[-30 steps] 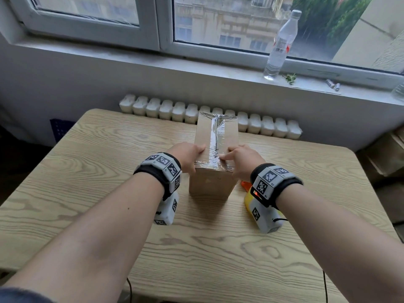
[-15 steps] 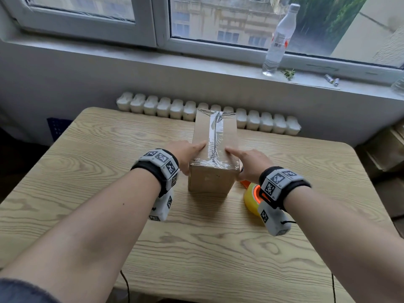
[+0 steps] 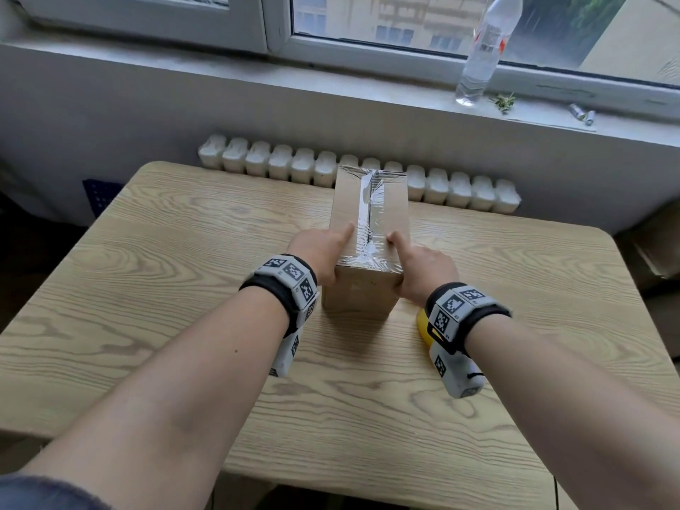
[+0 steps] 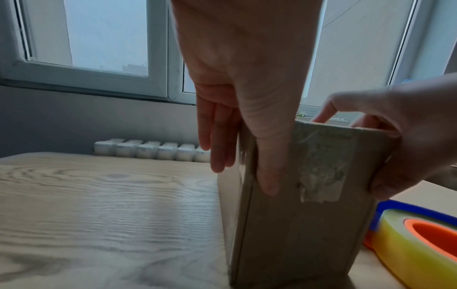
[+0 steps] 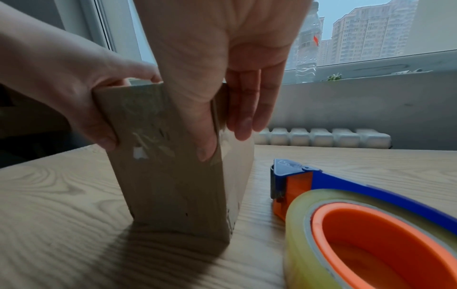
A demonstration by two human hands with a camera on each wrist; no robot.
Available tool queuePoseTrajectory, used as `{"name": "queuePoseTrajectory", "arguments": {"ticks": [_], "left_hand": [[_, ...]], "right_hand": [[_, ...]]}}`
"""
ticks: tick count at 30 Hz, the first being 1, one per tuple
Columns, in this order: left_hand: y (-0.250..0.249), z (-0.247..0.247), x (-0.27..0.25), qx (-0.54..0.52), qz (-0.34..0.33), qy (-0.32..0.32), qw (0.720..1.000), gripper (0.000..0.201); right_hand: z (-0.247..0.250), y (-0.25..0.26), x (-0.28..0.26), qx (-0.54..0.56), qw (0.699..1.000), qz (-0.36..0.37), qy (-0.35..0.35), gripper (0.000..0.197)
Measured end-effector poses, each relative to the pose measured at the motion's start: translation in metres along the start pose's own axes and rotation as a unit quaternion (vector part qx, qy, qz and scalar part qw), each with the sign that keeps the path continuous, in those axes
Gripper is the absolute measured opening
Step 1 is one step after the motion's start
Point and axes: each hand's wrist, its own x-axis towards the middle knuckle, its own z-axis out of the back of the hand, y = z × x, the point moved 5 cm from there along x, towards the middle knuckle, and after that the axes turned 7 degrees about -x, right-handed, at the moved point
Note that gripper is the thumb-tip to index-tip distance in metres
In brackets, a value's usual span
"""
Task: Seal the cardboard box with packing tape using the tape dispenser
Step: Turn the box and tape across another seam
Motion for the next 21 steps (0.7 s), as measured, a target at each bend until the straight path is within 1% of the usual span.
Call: {"name": "queuePoseTrajectory", "arguments": {"ticks": [2, 4, 8, 10, 12, 14, 15, 16, 18, 21], "left_hand": [[0.000, -0.001, 0.000, -0.015, 0.000, 0.007, 1.000, 0.097], [0.002, 0.001, -0.001, -0.032, -0.004, 0.034, 0.999, 0.101], [0.008, 0.007, -0.001, -0.057, 0.001, 0.091, 0.994, 0.105], [0.008, 0.012, -0.003, -0.068, 0.008, 0.110, 0.992, 0.101], [0.010, 0.019, -0.002, -0.094, 0.019, 0.100, 0.990, 0.092], [0.014, 0.027, 0.002, -0.140, 0.037, 0.055, 0.988, 0.082], [0.017, 0.029, 0.005, -0.159, 0.048, 0.036, 0.985, 0.076], [0.020, 0.029, 0.007, -0.176, 0.060, 0.025, 0.982, 0.072], [0.023, 0.027, 0.014, -0.188, 0.077, 0.027, 0.979, 0.064], [0.024, 0.026, 0.024, -0.192, 0.081, 0.028, 0.978, 0.063]], "right_hand": [[0.002, -0.002, 0.000, 0.012, 1.000, -0.003, 0.006, 0.064], [0.007, -0.007, 0.002, 0.034, 0.999, 0.005, 0.025, 0.067], [0.019, -0.015, 0.001, 0.087, 0.992, 0.040, 0.083, 0.077], [0.024, -0.019, -0.003, 0.108, 0.985, 0.054, 0.121, 0.077], [0.028, -0.023, -0.006, 0.130, 0.980, 0.047, 0.144, 0.085], [0.030, -0.031, -0.005, 0.177, 0.971, 0.012, 0.158, 0.098], [0.030, -0.034, -0.003, 0.201, 0.965, -0.005, 0.166, 0.101], [0.031, -0.034, 0.000, 0.215, 0.961, -0.018, 0.173, 0.097], [0.032, -0.035, 0.006, 0.213, 0.960, -0.032, 0.178, 0.081], [0.035, -0.032, 0.014, 0.211, 0.958, -0.044, 0.189, 0.058]]}}
